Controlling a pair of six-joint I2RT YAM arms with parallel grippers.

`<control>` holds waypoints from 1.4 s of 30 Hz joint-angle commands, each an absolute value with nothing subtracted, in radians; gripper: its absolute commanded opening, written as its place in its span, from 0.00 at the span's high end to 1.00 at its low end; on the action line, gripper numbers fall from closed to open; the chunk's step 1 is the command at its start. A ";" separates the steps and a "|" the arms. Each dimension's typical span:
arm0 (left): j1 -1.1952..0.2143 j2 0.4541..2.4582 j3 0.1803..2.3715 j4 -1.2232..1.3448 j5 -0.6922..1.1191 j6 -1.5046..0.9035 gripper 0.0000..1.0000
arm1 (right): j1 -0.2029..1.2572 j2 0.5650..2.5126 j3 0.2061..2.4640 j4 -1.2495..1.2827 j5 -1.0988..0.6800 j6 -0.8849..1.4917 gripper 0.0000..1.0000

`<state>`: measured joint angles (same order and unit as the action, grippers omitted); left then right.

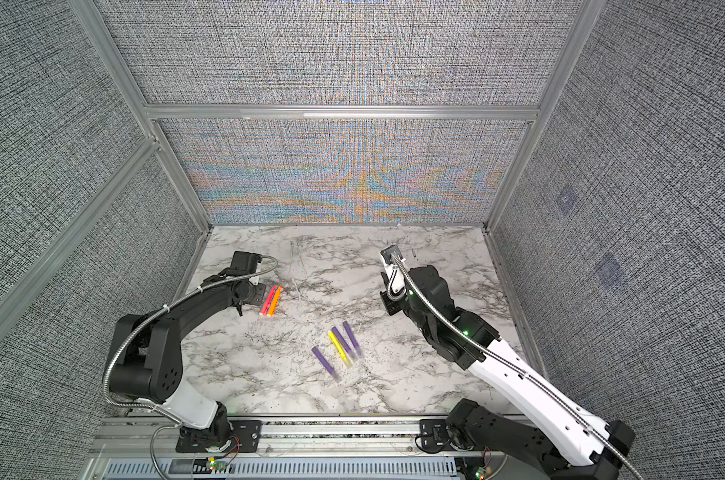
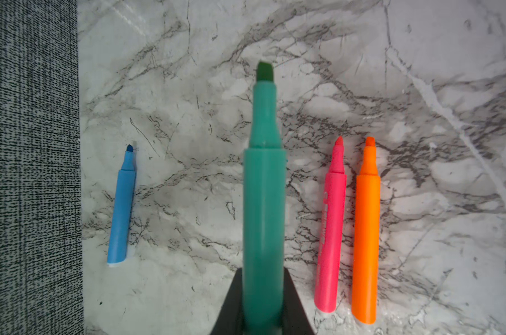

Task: Remove pen caps from pens
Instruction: Place the pen at the middle-left of the table, then place the pen cap to the middle-right of the table.

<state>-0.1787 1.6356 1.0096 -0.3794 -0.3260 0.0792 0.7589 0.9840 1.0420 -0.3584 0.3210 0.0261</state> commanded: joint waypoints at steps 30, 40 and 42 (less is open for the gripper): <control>-0.181 1.437 0.947 -0.346 -0.249 0.010 0.65 | 0.657 1.040 0.991 -0.368 0.323 0.081 1.00; -0.184 1.045 0.760 -0.047 0.160 -0.066 0.54 | 0.548 1.198 0.976 -0.393 0.224 0.118 1.00; -0.183 1.020 0.749 -0.023 0.202 -0.085 0.53 | 0.535 1.214 0.988 -0.404 0.220 0.118 1.00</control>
<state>-0.1837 1.0454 0.7597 -0.1478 0.0750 -0.0376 0.5468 1.2011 0.9718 -0.4057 0.2348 0.1028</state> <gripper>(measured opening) 0.465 0.188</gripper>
